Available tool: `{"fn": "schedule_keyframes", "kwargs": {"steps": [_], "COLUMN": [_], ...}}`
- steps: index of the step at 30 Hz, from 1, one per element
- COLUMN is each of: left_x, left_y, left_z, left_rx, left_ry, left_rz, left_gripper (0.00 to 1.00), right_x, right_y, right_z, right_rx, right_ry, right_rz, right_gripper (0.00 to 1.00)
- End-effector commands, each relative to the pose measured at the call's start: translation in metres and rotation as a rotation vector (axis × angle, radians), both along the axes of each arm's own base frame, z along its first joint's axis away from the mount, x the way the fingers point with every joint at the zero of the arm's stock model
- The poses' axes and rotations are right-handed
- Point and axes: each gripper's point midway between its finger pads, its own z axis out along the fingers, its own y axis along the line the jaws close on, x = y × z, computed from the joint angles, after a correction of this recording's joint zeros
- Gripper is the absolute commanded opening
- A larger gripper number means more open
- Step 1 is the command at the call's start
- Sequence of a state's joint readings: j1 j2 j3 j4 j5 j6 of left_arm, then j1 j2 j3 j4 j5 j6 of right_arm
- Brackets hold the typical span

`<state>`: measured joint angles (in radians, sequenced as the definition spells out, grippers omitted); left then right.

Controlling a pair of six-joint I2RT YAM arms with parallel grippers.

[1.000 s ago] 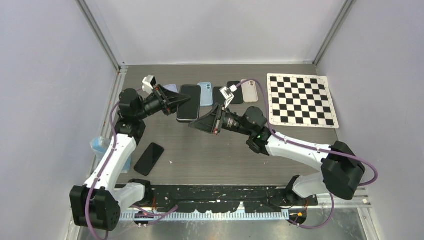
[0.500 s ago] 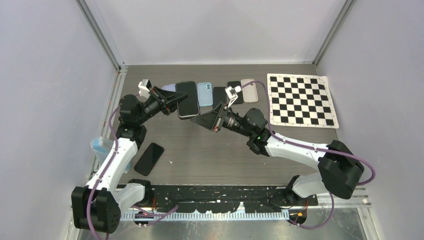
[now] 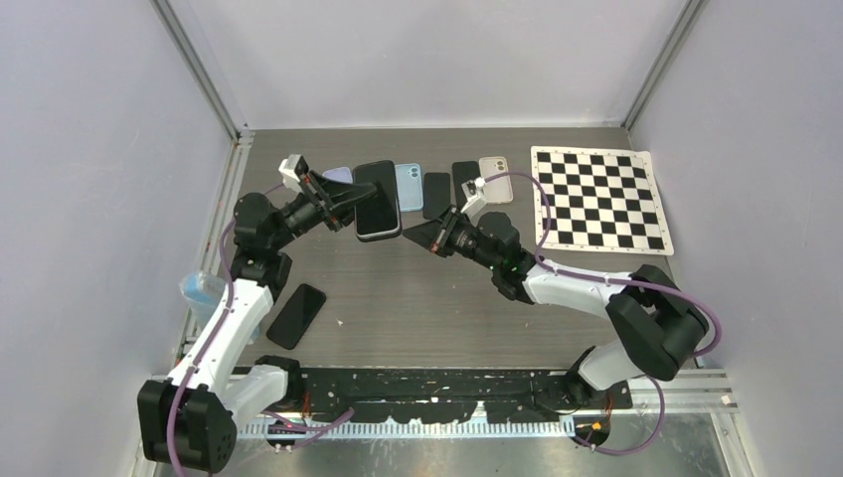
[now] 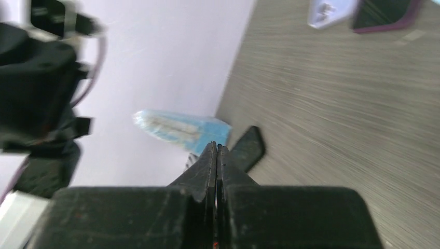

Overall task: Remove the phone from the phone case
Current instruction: Remove the phone case from the phone.

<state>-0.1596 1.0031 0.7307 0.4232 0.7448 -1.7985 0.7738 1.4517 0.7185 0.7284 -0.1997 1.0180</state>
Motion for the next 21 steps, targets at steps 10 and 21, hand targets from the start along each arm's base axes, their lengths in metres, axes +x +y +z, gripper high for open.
{"fn": "schedule_keyframes", "kwargs": {"steps": [10,21], "left_x": [-0.006,0.022], "left_y": [-0.001,0.016], "left_z": [0.01,-0.042], "left_rx": [0.06,0.052], "left_ry": [-0.13,0.081], "left_rz": [0.002,0.184], "left_gripper": [0.0,0.0], "right_x": [-0.049,-0.119], "right_y": [-0.02,-0.02], "right_z": [0.052,0.124], "right_rx": [0.007,0.152], "right_ry": [-0.259,-0.447], "right_rz": [0.17,0.386], "right_gripper": [0.61,0.69]}}
